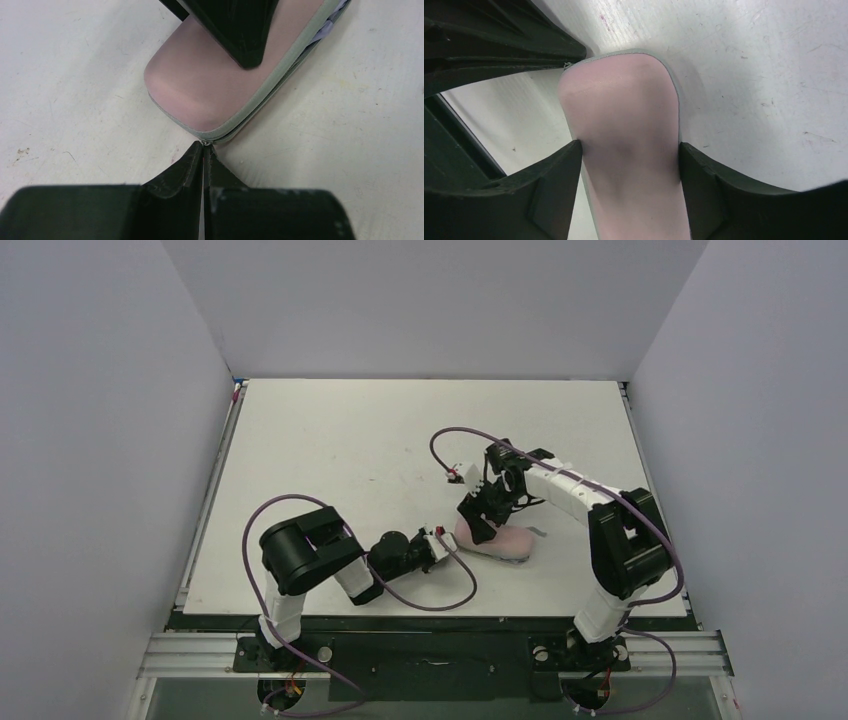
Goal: Open the umbrella
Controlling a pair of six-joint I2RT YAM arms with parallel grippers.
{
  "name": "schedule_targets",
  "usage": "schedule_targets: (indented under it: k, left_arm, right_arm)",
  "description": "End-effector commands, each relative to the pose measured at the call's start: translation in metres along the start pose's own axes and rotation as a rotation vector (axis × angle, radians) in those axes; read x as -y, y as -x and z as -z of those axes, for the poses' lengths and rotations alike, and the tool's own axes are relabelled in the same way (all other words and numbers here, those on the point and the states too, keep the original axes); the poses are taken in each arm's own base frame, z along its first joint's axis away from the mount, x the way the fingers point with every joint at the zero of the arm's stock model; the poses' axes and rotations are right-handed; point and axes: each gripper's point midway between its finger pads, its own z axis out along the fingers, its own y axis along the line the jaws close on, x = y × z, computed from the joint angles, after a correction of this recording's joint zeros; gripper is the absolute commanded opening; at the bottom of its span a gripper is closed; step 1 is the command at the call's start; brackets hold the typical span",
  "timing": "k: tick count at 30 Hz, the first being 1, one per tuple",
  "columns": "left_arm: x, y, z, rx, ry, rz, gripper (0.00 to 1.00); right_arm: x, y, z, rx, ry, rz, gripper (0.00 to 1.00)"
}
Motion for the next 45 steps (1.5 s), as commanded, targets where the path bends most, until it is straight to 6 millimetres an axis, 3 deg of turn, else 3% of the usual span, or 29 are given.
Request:
schedule_targets:
  k: [1, 5, 9, 13, 18, 22, 25, 26, 27, 28, 31, 32, 34, 36, 40, 44, 45]
  left_arm:
    - [-0.011, 0.028, -0.003, 0.083, 0.021, 0.012, 0.0]
    - [-0.02, 0.023, -0.001, 0.08, 0.022, 0.004, 0.0]
    - [-0.033, 0.026, -0.004, 0.106, 0.032, -0.029, 0.0]
    - [-0.031, 0.026, -0.004, 0.124, -0.002, -0.061, 0.0]
    - [-0.031, 0.033, -0.003, 0.144, -0.008, -0.098, 0.0]
    - [-0.025, 0.031, 0.001, 0.147, -0.024, -0.125, 0.0]
    - [-0.016, 0.029, 0.004, 0.143, -0.047, -0.133, 0.0]
    - [-0.014, 0.028, 0.004, 0.141, -0.051, -0.132, 0.0]
    - [-0.01, 0.028, 0.004, 0.138, -0.056, -0.128, 0.0]
    - [-0.009, 0.028, 0.004, 0.137, -0.059, -0.125, 0.0]
    - [0.0, 0.029, 0.002, 0.129, -0.067, -0.119, 0.0]
    - [0.001, 0.031, 0.0, 0.131, -0.067, -0.114, 0.0]
    - [0.005, 0.03, -0.003, 0.119, -0.065, -0.097, 0.0]
    - [0.005, 0.031, -0.008, 0.111, -0.054, -0.081, 0.0]
    - [0.011, 0.033, -0.014, 0.109, -0.054, -0.075, 0.0]
    - [0.015, 0.033, -0.022, 0.092, -0.054, -0.061, 0.0]
    - [0.016, 0.033, -0.024, 0.088, -0.051, -0.054, 0.0]
  right_arm:
    - [0.014, -0.006, -0.005, -0.017, -0.067, 0.121, 0.53]
    - [0.003, -0.019, -0.008, -0.032, 0.019, 0.306, 0.41]
    - [-0.016, -0.027, -0.006, -0.043, 0.135, 0.467, 0.36]
    - [-0.027, -0.028, -0.006, -0.07, 0.2, 0.604, 0.35]
    - [-0.037, -0.046, -0.002, -0.154, 0.322, 0.767, 0.34]
    - [-0.031, -0.039, 0.001, -0.166, 0.305, 0.849, 0.37]
    - [-0.012, -0.008, 0.01, -0.09, 0.198, 0.722, 0.53]
    - [0.0, 0.017, 0.018, -0.033, 0.129, 0.701, 0.61]
    - [0.008, 0.026, 0.026, -0.002, 0.095, 0.59, 0.65]
    - [0.02, 0.049, 0.039, 0.055, 0.031, 0.56, 0.69]
    - [0.044, 0.075, 0.08, 0.17, -0.096, 0.3, 0.74]
    - [0.046, 0.074, 0.087, 0.184, -0.119, 0.192, 0.75]
    - [0.058, 0.066, 0.107, 0.213, -0.203, 0.012, 0.76]
    - [0.065, 0.044, 0.121, 0.222, -0.269, -0.16, 0.76]
    - [0.072, -0.021, 0.142, 0.19, -0.344, -0.525, 0.77]
    - [0.044, -0.074, 0.129, 0.086, -0.235, -0.799, 0.78]
    - [0.037, -0.073, 0.125, 0.098, -0.188, -0.839, 0.79]
